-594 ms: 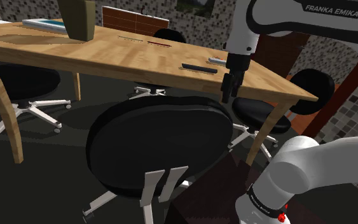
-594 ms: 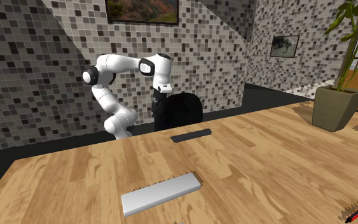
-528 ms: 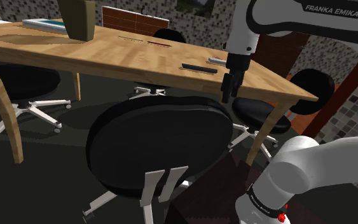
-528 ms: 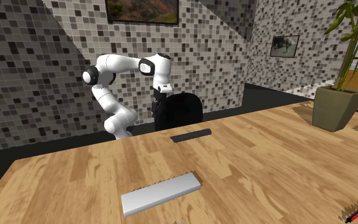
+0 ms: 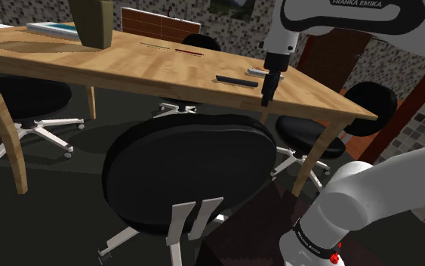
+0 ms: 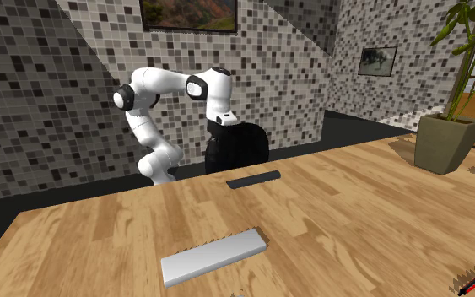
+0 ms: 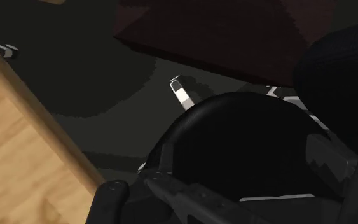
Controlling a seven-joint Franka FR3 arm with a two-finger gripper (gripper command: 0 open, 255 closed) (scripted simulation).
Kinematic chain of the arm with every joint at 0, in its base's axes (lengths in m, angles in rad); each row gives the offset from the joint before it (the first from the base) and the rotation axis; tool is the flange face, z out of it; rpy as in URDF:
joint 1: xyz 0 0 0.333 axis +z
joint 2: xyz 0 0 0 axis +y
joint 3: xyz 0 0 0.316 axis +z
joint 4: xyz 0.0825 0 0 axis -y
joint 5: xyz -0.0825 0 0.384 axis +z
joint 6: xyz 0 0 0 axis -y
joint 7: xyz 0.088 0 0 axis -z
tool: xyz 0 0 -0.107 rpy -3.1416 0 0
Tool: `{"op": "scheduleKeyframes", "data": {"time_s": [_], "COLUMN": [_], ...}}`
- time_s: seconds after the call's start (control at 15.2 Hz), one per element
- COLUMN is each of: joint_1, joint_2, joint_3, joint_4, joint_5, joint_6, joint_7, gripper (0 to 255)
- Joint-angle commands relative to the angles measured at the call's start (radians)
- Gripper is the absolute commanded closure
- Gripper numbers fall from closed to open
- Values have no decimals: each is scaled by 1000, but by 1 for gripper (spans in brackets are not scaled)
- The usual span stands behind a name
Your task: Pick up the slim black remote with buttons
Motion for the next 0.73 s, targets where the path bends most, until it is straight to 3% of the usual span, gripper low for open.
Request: {"op": "scheduleKeyframes", "data": {"time_s": [0.0,0.66], "joint_1": [5,21], "joint_2": [55,411], "joint_3": [-35,-170], "joint_4": [57,445], "joint_5": [-14,13], "joint_6": [9,14], "joint_7": [-84,-478], "gripper": [0,0]}}
